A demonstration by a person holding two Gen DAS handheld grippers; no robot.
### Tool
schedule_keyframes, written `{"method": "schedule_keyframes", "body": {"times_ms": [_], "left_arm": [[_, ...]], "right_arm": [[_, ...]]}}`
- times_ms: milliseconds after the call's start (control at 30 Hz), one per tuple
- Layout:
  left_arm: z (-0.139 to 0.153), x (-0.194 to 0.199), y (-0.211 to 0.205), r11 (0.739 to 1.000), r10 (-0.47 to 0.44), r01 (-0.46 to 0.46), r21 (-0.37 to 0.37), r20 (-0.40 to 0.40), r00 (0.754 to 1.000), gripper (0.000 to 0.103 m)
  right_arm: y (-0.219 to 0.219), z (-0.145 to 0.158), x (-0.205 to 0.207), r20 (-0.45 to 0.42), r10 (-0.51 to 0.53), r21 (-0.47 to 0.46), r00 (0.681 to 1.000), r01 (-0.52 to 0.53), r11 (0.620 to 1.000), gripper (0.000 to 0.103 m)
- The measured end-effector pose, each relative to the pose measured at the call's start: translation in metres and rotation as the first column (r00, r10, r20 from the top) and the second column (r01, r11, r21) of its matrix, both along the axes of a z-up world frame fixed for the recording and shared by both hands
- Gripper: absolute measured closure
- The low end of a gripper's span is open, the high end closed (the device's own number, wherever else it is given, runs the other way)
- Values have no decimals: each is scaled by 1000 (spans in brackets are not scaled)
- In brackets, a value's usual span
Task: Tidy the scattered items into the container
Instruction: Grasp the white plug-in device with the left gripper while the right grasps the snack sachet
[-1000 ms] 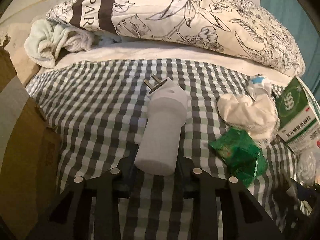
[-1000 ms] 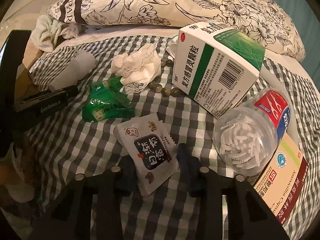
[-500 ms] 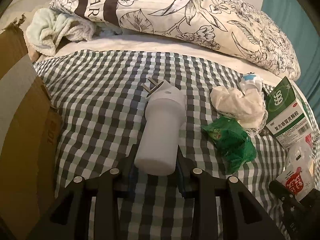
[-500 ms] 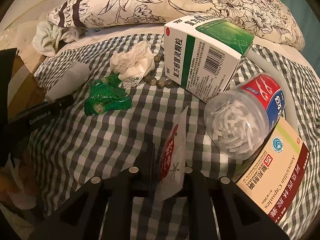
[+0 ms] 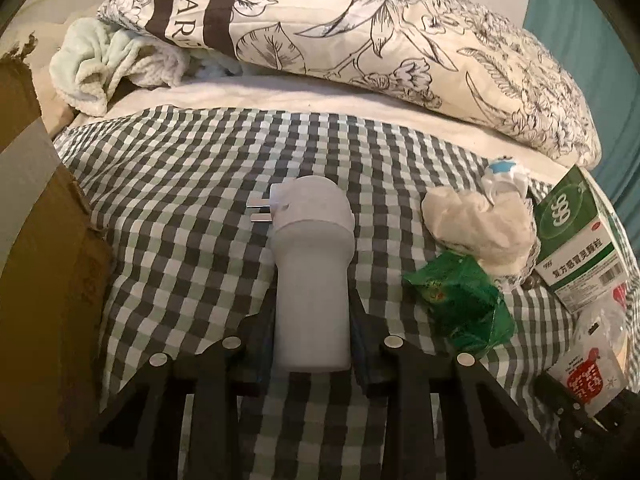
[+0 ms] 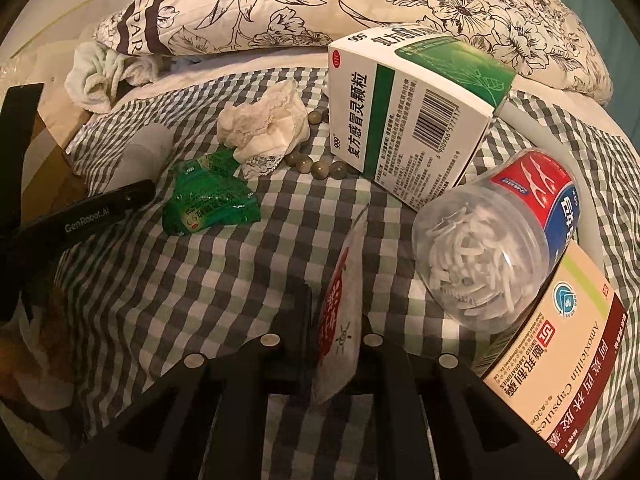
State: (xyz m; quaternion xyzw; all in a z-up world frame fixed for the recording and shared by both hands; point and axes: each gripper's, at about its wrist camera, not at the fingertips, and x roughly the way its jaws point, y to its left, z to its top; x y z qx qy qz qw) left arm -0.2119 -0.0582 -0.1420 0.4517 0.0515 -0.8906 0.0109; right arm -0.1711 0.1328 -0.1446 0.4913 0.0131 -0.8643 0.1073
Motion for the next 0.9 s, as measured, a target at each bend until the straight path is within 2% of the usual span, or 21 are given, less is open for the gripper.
{"method": "schedule_keyframes", "body": {"times_ms": [100,233,567,900], "left_arm": [[3,6,1,1000,9,-9,-2,4,1000,71],[7,18,4,1000,8,-9,28,30,1000,71],[28,63,29,999,-36,36,-5,40,999,71],[51,113,41,999,-43,43,-13,44,998,71]], "right_arm": [[1,3,2,-2,1,-5,1000,-1,1000,99],[2,12,7,-12,-2,-3,1000,2,1000,99],[7,42,32,-47,-8,-16,999,7,1000,100],[14,71,68,-76,12,-42,997,-15,999,100]]}}
